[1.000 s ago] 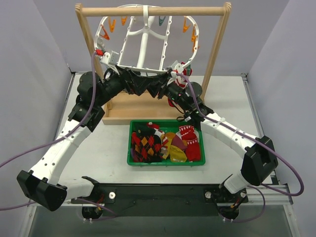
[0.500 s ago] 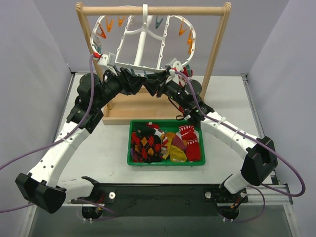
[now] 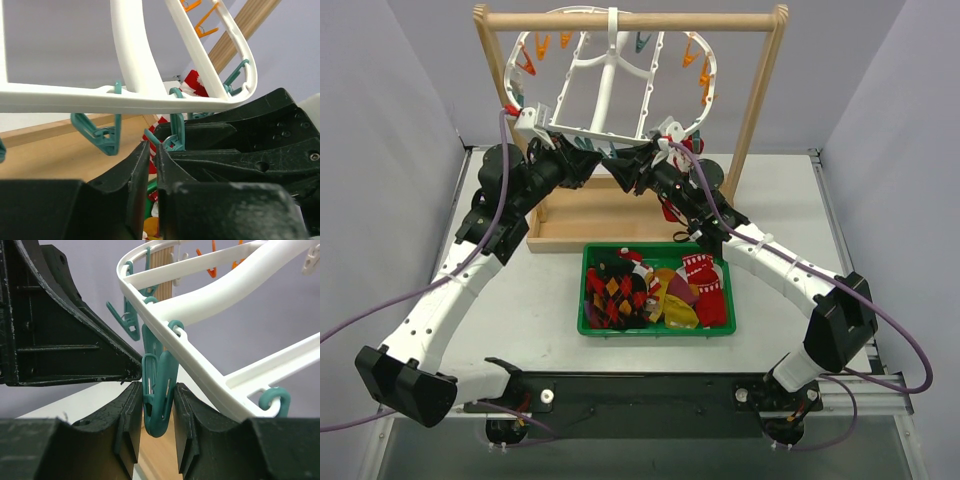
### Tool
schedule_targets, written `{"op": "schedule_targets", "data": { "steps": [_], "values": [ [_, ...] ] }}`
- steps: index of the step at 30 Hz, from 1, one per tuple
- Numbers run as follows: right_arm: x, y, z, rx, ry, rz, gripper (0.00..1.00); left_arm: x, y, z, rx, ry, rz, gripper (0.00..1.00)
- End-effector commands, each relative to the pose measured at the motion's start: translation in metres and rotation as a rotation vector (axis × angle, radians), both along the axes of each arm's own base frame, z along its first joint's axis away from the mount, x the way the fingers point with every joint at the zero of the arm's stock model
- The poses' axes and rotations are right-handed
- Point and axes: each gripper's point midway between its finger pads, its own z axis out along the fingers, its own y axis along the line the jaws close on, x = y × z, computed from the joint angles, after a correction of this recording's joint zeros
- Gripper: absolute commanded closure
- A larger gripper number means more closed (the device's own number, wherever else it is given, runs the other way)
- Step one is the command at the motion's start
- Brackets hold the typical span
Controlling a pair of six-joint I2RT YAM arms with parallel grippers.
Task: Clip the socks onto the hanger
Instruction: Open the clamp at the hanger.
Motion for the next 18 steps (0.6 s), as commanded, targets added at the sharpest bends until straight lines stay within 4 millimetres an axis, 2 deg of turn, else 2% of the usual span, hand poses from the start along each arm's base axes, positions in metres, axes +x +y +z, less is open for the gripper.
{"op": "schedule_targets", "data": {
  "steps": [1, 5, 9, 12, 14, 16, 18],
  "values": [
    [-0.01, -0.005, 0.061, 0.115, -0.156, 0.006, 0.92, 0.005, 0.007, 0.015, -0.035, 0.004, 0.036, 0.85],
    [-0.011, -0.005, 0.061, 0.121, -0.159, 0.016, 0.76, 0.01, 0.007, 0.019, -0.042, 0.0, 0.037, 0.88],
    [-0.009, -0.007, 0.057, 0.118, -0.157, 0.014, 0.74, 0.015, 0.004, 0.023, -0.05, -0.005, 0.032, 0.88],
    [-0.006, -0.007, 0.056, 0.116, -0.155, 0.01, 0.76, 0.014, 0.0, 0.027, -0.065, 0.004, 0.006, 0.88],
    [-0.003, -0.008, 0.054, 0.111, -0.151, 0.005, 0.78, 0.01, -0.002, 0.027, -0.068, 0.022, -0.013, 0.84],
    [-0.003, -0.007, 0.056, 0.11, -0.154, 0.007, 0.78, 0.005, -0.002, 0.026, -0.075, 0.04, -0.022, 0.74],
    [0.0, -0.007, 0.055, 0.098, -0.159, -0.001, 0.79, -0.001, 0.001, 0.025, -0.076, 0.056, -0.017, 0.71]
  ]
}}
